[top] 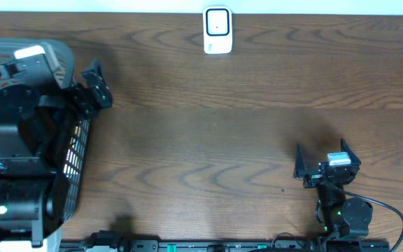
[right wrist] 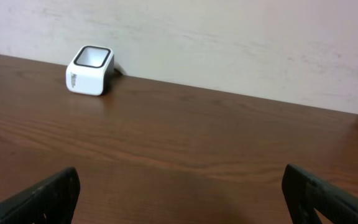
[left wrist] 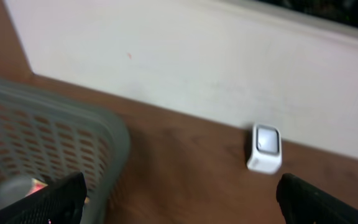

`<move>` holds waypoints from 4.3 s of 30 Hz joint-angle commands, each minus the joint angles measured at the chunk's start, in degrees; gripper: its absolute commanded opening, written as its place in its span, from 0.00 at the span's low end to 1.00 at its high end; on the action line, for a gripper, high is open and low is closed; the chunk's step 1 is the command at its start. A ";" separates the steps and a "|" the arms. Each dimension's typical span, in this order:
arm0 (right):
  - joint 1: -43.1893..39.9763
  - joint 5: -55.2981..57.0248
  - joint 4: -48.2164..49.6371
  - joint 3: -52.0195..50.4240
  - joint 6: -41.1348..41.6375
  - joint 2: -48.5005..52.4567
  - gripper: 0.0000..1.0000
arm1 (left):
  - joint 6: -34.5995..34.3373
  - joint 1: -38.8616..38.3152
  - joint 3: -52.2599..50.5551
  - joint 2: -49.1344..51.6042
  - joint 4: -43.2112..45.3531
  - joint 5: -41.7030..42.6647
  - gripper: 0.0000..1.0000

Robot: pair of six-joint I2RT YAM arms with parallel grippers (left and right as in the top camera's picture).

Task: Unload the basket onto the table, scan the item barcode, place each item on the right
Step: 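Move the left gripper over the basket and reach down inside, then grasp the teal Listerine bottle in the basket with the left gripper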

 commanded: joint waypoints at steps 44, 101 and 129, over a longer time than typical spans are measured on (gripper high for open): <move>0.20 0.24 -0.26 -0.04 -0.02 -0.28 0.99 | 2.93 18.01 5.40 12.17 -1.38 -35.04 0.98; 0.20 0.24 -0.24 -0.04 -0.02 -0.28 0.99 | -33.44 41.16 5.35 41.00 -22.88 -17.40 0.98; 0.20 0.24 -0.24 -0.04 -0.02 -0.28 0.99 | -28.22 41.16 5.31 45.77 -22.27 -17.40 0.69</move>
